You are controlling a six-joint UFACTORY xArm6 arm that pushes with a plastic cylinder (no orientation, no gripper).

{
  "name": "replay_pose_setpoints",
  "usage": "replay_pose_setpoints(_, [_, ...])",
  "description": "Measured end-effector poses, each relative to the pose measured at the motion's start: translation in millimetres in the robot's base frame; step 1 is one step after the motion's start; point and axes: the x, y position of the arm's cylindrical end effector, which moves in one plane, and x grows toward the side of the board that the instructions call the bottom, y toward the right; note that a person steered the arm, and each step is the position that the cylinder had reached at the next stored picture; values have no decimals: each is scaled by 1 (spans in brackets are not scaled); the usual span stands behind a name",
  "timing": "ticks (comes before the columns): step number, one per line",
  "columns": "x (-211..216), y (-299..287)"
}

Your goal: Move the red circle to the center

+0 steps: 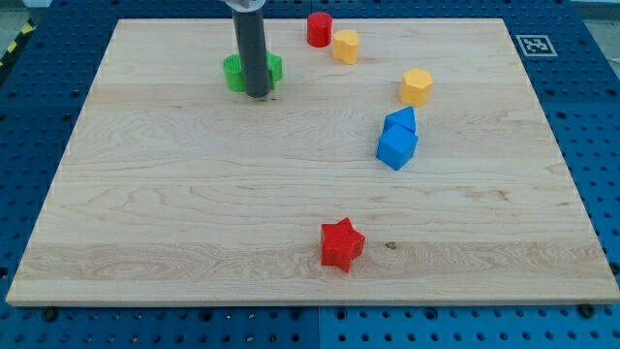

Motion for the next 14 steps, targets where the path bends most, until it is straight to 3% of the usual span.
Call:
replay_pose_setpoints(2, [-3,112])
replay_pose_setpoints(3, [-3,121])
replay_pose_setpoints(8, [-111,13])
replay_pose_setpoints(9, [-147,25])
replay_pose_setpoints(11, [-154,109])
replay_pose_setpoints(14, [-153,79])
